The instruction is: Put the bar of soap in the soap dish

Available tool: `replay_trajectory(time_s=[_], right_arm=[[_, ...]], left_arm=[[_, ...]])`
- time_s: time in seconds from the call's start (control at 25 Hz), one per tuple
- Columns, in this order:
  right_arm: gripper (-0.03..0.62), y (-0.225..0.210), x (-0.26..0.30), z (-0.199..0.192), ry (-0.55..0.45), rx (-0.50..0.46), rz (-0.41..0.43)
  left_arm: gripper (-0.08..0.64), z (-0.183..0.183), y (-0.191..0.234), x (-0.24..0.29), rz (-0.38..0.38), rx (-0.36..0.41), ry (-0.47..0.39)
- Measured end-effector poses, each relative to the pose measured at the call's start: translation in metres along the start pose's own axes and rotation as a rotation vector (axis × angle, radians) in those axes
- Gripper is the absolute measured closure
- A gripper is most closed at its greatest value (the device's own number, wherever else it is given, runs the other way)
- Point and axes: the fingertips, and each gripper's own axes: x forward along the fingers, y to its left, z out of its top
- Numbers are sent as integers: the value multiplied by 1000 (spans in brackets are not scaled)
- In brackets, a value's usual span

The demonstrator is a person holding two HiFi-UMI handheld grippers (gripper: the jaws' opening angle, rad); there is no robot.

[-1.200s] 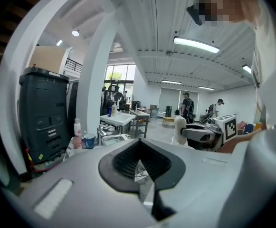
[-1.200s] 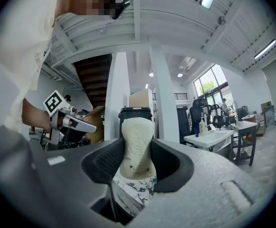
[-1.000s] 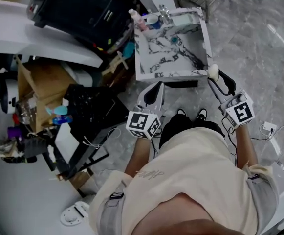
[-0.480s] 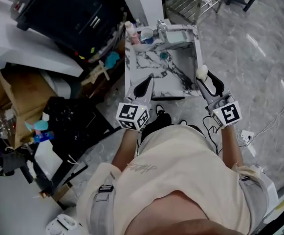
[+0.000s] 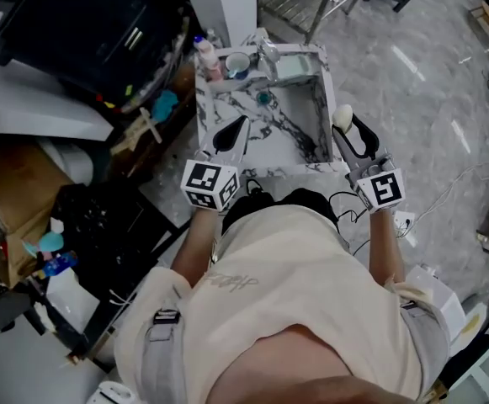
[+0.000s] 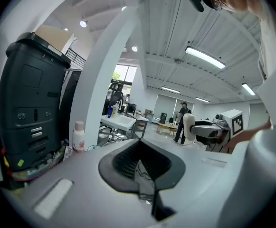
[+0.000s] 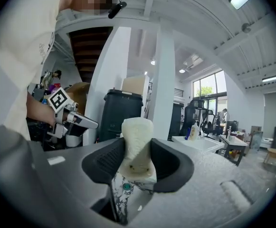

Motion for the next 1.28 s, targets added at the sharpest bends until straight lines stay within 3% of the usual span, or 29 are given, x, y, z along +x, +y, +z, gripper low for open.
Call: replay_trajectory(time_s=[0.32,0.8,1.12,1.28], right_arm=[[411,-37,40,-13,72,-98,31],[411,-91,107,-39,132,-310,231],[411,-90,153,-72,185,-390,388],[411,-83,184,-103,259,-489,480]], left_arm=[[545,5,11,8,34,-16,13],[544,18,16,10,212,-16,38],[544,18,23,24,275,-36,37],[545,22,26,25,295,-30,32]])
